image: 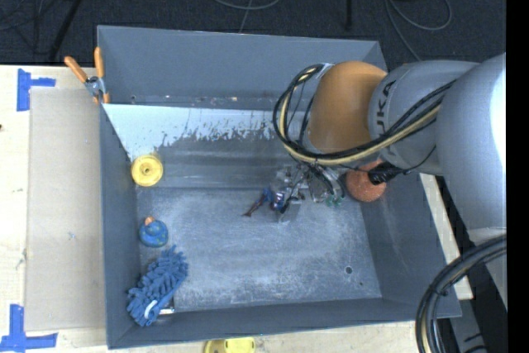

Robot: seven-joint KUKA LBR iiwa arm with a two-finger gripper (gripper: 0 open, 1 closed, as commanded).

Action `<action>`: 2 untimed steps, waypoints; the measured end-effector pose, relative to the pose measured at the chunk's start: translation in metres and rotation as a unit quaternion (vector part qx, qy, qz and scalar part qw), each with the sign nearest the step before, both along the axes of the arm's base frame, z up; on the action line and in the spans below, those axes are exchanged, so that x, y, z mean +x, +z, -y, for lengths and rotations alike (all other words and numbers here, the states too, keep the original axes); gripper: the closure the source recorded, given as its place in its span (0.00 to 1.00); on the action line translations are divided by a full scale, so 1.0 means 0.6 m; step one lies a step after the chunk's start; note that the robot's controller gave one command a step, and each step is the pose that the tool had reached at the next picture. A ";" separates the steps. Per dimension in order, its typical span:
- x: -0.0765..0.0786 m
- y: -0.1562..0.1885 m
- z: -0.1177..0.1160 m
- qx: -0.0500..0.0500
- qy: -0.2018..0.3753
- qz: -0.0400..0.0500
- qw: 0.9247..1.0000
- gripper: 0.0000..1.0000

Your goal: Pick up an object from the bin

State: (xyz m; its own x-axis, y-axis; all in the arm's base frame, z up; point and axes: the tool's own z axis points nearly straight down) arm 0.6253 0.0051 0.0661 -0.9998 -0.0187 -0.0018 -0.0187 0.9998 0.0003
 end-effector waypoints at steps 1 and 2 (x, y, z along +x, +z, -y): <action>-0.001 0.001 0.003 0.000 -0.007 0.000 1.000 1.00; -0.001 0.191 0.001 0.000 -0.003 -0.002 1.000 1.00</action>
Offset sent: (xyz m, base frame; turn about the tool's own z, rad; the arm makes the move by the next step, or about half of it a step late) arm -0.0001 0.0000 0.1311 0.0000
